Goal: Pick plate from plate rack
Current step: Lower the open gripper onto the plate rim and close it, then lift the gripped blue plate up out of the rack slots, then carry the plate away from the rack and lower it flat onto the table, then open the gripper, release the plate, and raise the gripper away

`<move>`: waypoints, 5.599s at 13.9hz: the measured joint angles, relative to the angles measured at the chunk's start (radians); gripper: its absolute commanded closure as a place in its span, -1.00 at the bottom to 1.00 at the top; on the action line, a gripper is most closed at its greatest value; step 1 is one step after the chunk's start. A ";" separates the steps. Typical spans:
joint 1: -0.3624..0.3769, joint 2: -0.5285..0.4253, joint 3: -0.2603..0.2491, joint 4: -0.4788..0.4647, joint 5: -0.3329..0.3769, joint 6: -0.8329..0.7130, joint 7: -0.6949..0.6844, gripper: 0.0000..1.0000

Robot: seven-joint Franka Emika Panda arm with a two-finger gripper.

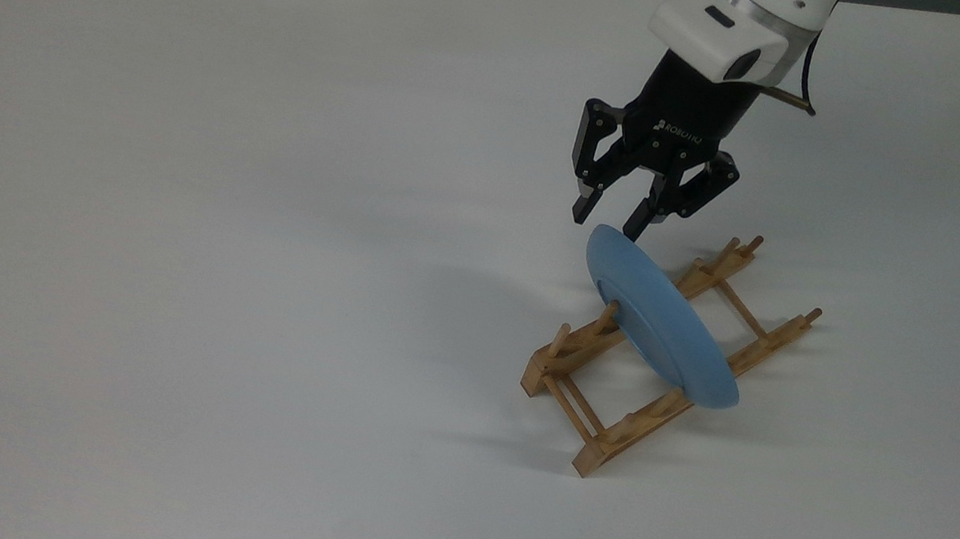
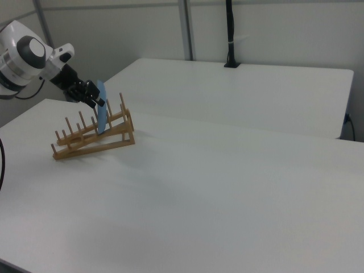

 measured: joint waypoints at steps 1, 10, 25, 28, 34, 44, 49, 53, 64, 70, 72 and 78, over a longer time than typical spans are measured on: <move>0.001 0.007 0.000 0.000 -0.003 0.002 0.006 0.10; 0.000 0.008 0.000 0.004 -0.030 0.002 0.010 1.00; -0.139 -0.092 -0.018 0.046 0.084 0.002 -0.126 1.00; -0.222 -0.106 -0.021 0.046 0.219 -0.030 -0.290 1.00; -0.397 -0.107 -0.023 0.030 0.479 -0.195 -0.718 1.00; -0.451 0.039 -0.021 -0.041 0.527 -0.562 -1.240 1.00; -0.451 0.152 -0.020 -0.045 0.468 -0.576 -1.257 1.00; -0.451 0.190 -0.020 -0.045 0.450 -0.576 -1.258 -0.99; -0.436 0.080 -0.009 0.049 0.450 -0.576 -1.024 -1.00; -0.404 -0.142 -0.007 0.051 0.452 -0.578 -0.827 -1.00; -0.396 -0.206 -0.006 0.041 0.473 -0.581 -0.777 -1.00; -0.373 -0.329 -0.006 -0.044 0.486 -0.534 -0.633 -1.00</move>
